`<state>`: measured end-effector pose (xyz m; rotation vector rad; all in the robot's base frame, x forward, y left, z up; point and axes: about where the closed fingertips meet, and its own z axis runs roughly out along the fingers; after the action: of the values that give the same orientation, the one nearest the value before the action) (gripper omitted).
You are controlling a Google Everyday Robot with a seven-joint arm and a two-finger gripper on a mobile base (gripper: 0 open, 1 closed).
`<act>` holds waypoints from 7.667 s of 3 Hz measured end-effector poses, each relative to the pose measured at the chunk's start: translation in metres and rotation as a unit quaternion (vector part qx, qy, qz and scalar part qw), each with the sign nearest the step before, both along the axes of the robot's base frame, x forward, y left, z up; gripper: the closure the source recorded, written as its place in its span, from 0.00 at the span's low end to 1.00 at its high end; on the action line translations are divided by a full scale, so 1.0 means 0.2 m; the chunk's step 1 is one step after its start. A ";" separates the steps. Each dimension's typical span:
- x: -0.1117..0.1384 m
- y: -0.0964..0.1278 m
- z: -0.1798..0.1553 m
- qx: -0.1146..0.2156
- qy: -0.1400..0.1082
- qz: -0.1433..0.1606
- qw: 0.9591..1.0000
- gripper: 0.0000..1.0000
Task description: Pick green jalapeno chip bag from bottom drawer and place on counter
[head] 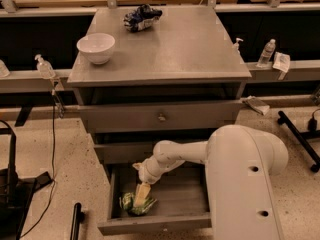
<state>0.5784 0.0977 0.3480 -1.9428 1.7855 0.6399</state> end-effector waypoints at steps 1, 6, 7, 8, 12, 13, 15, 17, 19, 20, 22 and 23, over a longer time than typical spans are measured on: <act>0.00 0.00 -0.02 0.001 0.001 0.000 1.000 0.00; 0.08 -0.01 -0.89 -0.030 0.065 -0.070 0.995 0.31; 0.09 -0.01 -0.89 -0.028 0.062 -0.069 0.995 0.55; 0.10 -0.03 -0.86 -0.013 0.058 -0.072 0.996 0.78; -0.01 -0.58 0.06 0.221 -0.107 -0.039 0.969 1.00; -0.01 -0.57 0.07 0.222 -0.105 -0.027 0.969 1.00; 0.11 -0.71 0.42 0.253 -0.153 0.004 0.955 1.00; -0.02 -0.93 1.12 0.337 -0.199 0.106 0.914 1.00; -0.23 -1.01 1.78 0.333 -0.230 0.207 0.891 1.00; -0.24 -1.07 2.39 0.264 -0.278 0.182 0.905 1.00; 0.12 -0.97 3.20 0.164 -0.289 0.126 0.935 1.00; 0.19 -0.93 3.34 0.173 -0.311 0.117 0.927 1.00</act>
Offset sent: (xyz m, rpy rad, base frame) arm 0.0124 0.0079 -0.0359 0.0273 0.0298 -0.0116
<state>0.6173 -0.0879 1.0158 -1.8434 0.9916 0.3218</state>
